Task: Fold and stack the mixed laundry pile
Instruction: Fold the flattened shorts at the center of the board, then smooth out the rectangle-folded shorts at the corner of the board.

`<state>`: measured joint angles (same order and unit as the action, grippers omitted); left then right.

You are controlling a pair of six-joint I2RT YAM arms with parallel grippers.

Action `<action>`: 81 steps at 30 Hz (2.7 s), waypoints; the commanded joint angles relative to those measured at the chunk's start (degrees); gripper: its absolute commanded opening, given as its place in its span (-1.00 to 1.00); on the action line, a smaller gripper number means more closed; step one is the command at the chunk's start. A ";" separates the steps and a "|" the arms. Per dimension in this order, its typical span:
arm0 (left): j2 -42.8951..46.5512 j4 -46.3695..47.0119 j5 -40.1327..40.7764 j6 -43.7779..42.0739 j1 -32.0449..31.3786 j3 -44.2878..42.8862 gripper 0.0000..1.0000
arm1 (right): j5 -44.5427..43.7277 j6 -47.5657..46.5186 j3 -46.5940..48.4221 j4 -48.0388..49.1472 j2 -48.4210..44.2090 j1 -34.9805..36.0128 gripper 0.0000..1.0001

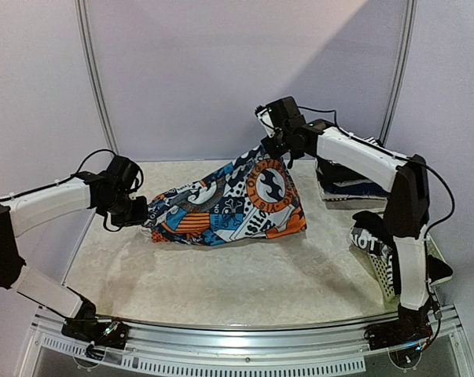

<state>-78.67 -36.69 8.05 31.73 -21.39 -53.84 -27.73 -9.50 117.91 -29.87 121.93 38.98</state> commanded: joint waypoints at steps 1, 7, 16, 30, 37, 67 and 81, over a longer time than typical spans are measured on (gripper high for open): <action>-4.37 -3.70 0.29 -3.03 3.49 -3.46 -1.00 | -0.22 -7.92 6.68 5.60 8.32 -1.18 -1.00; -12.61 -3.59 -0.59 -3.76 8.08 -8.53 -1.00 | -1.06 -12.54 13.45 15.67 17.90 -1.60 -1.00; -24.49 -1.53 -4.41 -3.49 12.72 -18.57 -1.00 | -2.43 -17.23 22.41 29.32 29.79 -3.68 -1.00; -39.82 -5.15 -2.67 -4.27 15.48 -34.19 -0.86 | 1.71 -13.88 19.31 24.20 32.17 -5.28 -0.99; -32.76 2.12 3.11 -2.46 15.22 -28.97 0.97 | 4.68 -9.11 19.52 21.02 29.28 -5.16 0.82; -37.50 10.17 -7.21 -10.88 8.64 -30.34 -0.16 | 41.25 20.59 -32.82 22.03 -1.82 -3.41 -0.41; -56.40 5.26 -12.02 -11.34 10.40 -51.90 0.28 | 38.56 23.30 -42.19 22.73 -2.86 -3.13 -0.37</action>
<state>-131.35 -29.26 -2.35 20.99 -11.44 -101.62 11.42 12.80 77.23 -7.16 119.66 35.29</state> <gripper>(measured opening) 0.642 0.313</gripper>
